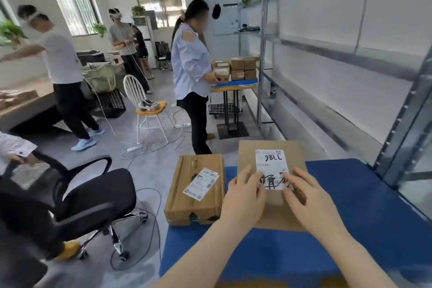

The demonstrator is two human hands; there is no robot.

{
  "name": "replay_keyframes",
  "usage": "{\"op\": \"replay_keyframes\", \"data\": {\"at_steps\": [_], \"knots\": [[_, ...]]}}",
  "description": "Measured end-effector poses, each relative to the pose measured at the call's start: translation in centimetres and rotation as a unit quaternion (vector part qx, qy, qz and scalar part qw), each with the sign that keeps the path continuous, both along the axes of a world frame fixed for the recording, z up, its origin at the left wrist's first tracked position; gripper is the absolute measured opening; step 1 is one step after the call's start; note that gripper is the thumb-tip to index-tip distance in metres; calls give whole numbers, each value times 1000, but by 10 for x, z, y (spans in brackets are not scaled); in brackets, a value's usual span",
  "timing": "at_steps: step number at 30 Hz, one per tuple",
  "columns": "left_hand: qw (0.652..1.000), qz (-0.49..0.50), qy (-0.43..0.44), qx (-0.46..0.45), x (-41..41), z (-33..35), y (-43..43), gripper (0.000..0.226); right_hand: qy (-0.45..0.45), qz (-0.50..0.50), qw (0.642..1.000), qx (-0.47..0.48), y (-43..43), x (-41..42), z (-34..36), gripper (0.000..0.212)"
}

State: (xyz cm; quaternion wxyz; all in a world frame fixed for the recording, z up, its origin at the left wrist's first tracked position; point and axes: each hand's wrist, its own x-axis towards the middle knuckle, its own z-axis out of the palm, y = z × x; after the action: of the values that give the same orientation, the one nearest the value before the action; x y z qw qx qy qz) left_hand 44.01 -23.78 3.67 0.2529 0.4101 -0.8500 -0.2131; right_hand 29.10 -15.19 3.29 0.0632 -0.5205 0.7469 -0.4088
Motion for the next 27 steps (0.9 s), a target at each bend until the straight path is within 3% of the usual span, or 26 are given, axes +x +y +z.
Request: {"op": "replay_keyframes", "data": {"at_steps": [6, 18, 24, 27], "knots": [[997, 12, -63, 37, 13, -23, -56, 43, -20, 29, 999, 27, -64, 5, -28, 32], [980, -30, -197, 22, 2, -95, -121, 46, -22, 48, 993, 104, -124, -23, -103, 38], [976, -24, -218, 16, -1, -114, -126, 48, -1, 59, 990, 130, -138, -28, -121, 45], [985, -6, -172, -25, -4, -100, -123, 43, 23, 60, 987, 146, -146, -28, -119, 45]]}}
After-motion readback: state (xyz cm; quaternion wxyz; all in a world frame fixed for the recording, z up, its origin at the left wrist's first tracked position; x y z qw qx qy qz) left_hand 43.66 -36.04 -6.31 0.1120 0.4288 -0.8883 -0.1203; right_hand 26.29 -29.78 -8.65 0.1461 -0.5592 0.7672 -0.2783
